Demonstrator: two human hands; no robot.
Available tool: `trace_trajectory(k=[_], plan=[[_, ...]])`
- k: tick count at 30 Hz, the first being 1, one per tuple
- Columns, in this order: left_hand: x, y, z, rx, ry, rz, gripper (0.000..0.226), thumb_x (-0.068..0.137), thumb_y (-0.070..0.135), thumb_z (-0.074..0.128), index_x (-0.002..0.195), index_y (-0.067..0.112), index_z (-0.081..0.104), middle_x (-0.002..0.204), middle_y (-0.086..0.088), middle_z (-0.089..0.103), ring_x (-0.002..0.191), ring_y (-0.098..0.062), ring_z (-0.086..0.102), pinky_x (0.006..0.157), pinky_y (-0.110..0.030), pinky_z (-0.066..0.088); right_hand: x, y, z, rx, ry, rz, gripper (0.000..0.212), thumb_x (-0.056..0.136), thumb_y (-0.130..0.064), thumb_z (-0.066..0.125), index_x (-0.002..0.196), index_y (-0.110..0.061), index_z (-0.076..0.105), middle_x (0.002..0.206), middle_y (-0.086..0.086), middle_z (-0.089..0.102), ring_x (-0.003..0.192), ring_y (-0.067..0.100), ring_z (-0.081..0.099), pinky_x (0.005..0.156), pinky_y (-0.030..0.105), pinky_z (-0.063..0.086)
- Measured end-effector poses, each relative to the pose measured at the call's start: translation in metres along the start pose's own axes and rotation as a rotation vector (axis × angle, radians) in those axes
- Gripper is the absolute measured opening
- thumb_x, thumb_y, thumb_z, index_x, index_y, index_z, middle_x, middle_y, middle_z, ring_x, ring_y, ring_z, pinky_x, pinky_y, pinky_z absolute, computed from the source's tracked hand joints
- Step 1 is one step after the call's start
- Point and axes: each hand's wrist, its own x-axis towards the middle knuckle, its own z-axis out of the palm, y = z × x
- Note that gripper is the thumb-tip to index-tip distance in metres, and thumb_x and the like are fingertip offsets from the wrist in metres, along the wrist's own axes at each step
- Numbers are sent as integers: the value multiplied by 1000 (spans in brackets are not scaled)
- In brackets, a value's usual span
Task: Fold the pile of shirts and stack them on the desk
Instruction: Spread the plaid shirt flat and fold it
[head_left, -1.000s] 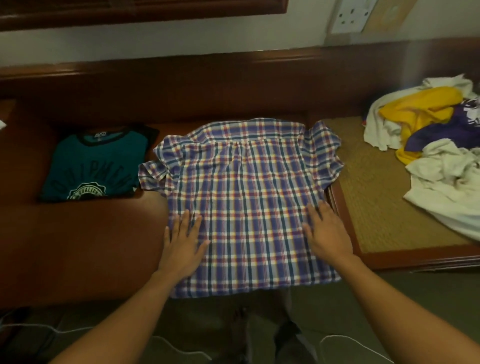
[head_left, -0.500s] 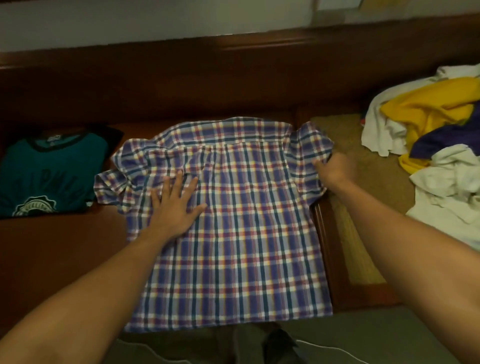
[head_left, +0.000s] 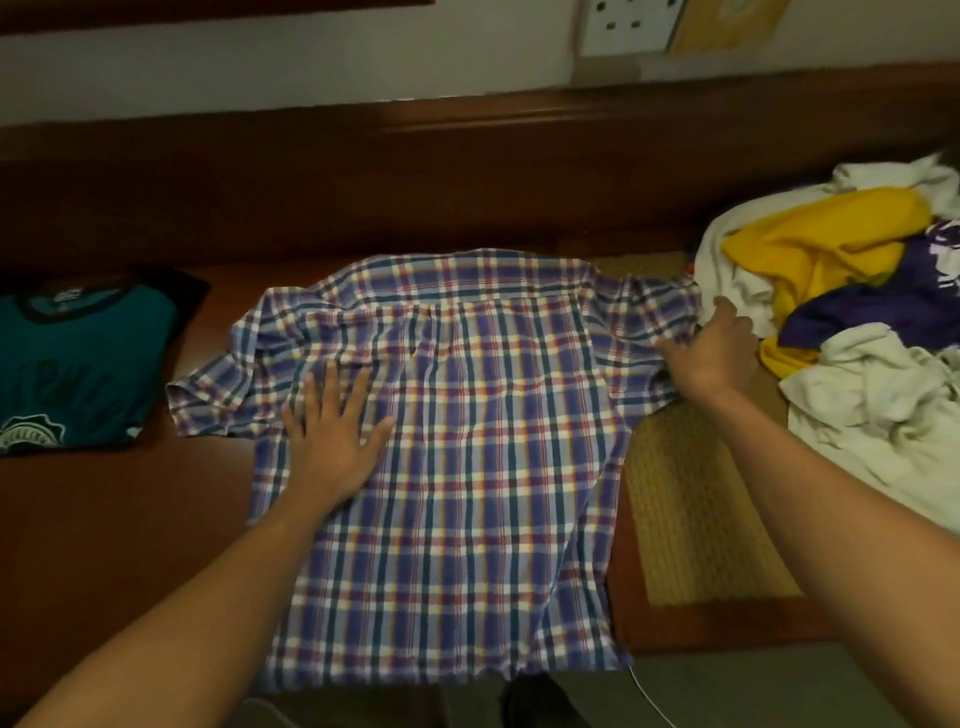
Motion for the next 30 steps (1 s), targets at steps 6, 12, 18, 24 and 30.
trace_trajectory(k=[6,12,18,24,30], plan=[[-65,-41,17,6,57,5,77,97,73,11,162,33,0,167,1,-23,153,-21,-25,123,-54,-13,-86,14,27,-20,74,-211,45,95,-38,66,131,-14,52,128,14,52,121,36,49,101,52,42],[-144,-66,38,-37,72,-32,68,101,61,15,160,37,-8,168,1,-21,154,-20,-21,122,-59,-7,-202,54,56,23,-101,-178,39,94,-58,52,102,-22,64,87,-4,64,81,18,63,77,43,55],[-192,-90,46,30,-21,-36,72,97,68,3,159,34,-13,168,-2,-19,153,-22,-22,123,-59,-3,-282,68,55,-212,-61,-262,20,89,-42,72,92,-23,65,95,-2,58,90,16,56,78,35,49],[-196,-86,29,39,-108,-34,74,99,67,14,158,35,-16,167,-1,-24,151,-22,-27,121,-61,-11,-290,66,34,348,-106,-65,10,99,-20,60,89,-16,59,84,1,62,77,19,58,65,31,41],[-199,-85,14,24,-194,48,76,99,69,25,159,40,-12,166,3,-25,152,-18,-25,115,-63,-15,-288,91,-4,443,-80,19,14,91,-17,71,92,-17,57,88,2,64,80,19,60,67,33,44]])
